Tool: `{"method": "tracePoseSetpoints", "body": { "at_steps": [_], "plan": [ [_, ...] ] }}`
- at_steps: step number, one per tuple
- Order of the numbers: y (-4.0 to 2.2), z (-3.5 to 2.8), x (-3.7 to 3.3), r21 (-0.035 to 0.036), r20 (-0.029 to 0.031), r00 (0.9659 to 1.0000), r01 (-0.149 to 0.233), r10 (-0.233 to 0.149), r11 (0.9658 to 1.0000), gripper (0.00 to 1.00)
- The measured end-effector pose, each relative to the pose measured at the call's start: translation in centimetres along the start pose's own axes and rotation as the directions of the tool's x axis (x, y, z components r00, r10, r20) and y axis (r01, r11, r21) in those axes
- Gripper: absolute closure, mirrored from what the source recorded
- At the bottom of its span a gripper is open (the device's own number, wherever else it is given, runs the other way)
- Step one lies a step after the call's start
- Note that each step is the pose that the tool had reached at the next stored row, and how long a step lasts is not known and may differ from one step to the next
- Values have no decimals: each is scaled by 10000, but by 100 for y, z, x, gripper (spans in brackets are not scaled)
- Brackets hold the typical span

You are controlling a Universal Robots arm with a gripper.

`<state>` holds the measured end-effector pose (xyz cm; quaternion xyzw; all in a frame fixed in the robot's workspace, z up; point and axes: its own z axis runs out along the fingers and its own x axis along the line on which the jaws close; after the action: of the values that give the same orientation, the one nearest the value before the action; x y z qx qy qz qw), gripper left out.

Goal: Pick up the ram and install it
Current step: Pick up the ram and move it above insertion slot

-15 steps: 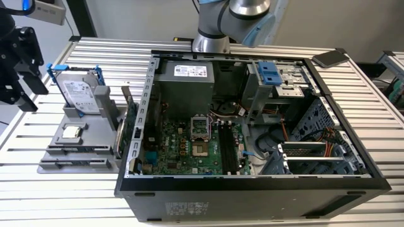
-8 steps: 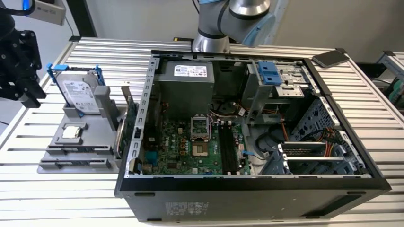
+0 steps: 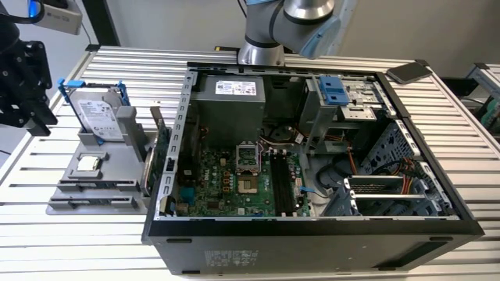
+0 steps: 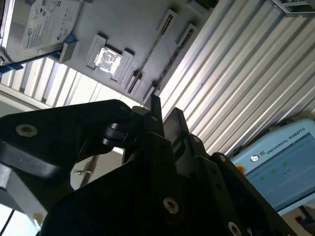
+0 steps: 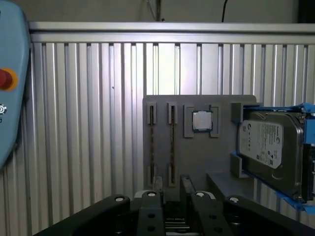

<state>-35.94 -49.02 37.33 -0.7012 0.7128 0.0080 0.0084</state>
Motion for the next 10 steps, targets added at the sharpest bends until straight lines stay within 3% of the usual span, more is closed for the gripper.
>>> {"method": "tracePoseSetpoints", "body": {
  "at_steps": [3,4,10],
  "plan": [
    [0,0,2,-1,0,10000,0,0,10000,100],
    [0,-1,3,-1,-1,10000,0,0,10000,0],
    [0,0,6,-1,0,10000,0,0,10000,0]
  ]
}}
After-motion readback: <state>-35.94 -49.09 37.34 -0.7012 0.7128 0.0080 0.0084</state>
